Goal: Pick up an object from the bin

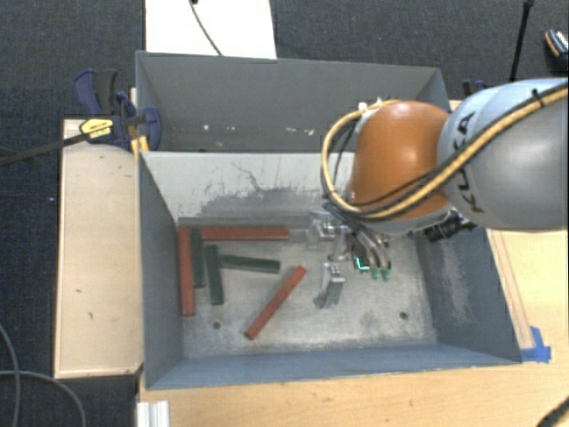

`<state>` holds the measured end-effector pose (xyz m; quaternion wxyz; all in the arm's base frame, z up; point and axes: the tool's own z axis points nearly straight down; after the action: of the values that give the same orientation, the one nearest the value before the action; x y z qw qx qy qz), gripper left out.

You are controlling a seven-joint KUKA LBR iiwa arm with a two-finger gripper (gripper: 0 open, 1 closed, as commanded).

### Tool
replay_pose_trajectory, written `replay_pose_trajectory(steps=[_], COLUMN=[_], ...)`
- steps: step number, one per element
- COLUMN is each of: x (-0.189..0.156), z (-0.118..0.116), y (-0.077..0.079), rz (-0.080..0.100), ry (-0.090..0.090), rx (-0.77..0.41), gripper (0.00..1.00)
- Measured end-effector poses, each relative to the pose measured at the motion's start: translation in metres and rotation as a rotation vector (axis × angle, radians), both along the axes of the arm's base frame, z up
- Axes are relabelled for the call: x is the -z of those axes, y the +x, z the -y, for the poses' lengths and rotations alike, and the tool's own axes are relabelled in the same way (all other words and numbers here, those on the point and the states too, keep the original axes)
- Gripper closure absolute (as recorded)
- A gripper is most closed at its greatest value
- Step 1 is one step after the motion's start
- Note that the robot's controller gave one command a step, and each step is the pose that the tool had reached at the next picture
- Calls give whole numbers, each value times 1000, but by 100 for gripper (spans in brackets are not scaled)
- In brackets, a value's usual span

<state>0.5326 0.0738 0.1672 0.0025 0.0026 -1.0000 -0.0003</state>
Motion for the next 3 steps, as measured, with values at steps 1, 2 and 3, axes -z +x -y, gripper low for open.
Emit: replay_pose_trajectory(steps=[1,2,3], x=[99,95,-78], z=[-27,-26,-61], y=[17,19,23], rz=[2,9,16], ry=[1,1,1], rx=[-242,-236,-741], gripper=[0,100,100])
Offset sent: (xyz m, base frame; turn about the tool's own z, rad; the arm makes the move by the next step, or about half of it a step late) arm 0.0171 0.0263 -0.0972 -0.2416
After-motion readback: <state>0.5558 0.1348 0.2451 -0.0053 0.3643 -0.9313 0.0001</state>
